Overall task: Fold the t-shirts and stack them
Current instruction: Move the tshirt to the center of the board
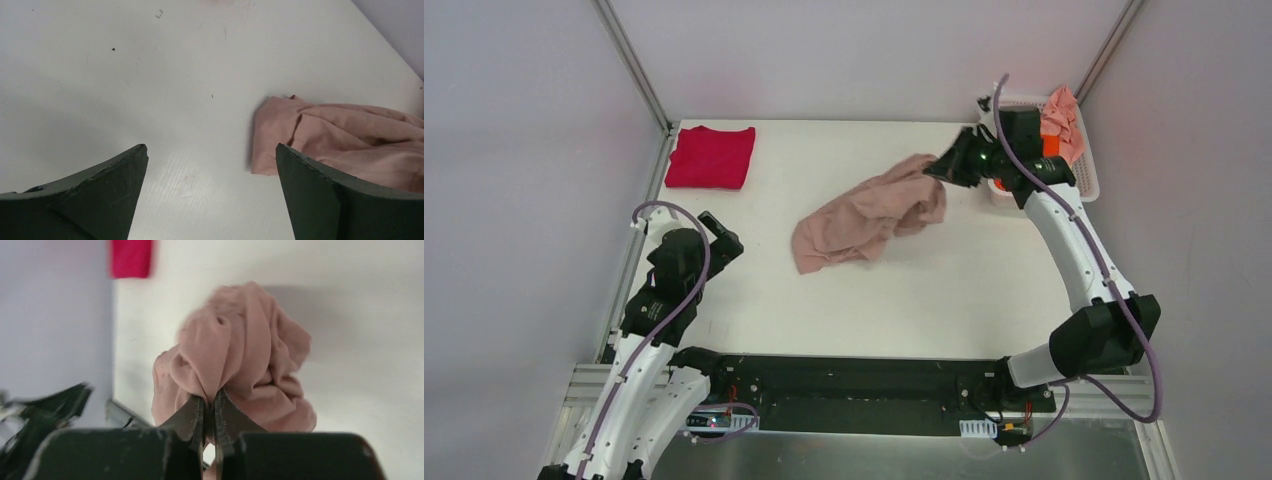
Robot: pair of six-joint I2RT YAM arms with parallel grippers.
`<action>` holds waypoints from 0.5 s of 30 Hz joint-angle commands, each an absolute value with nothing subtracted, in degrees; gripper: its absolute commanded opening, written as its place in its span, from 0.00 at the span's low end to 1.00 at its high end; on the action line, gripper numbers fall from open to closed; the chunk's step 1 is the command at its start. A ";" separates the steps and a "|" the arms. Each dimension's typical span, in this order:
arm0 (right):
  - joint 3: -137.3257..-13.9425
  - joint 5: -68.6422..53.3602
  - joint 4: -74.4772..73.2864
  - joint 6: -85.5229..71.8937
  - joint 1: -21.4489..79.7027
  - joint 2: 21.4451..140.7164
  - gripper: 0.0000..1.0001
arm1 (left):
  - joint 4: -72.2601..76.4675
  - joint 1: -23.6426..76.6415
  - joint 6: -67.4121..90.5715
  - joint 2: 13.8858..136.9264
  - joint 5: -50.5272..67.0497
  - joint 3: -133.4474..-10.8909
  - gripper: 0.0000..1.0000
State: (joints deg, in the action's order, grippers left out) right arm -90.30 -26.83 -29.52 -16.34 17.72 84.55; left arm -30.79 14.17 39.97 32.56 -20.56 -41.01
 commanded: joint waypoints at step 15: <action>-72.13 12.18 -29.80 -13.15 27.70 82.33 0.99 | -29.14 13.97 41.31 48.18 -12.59 -42.96 1.00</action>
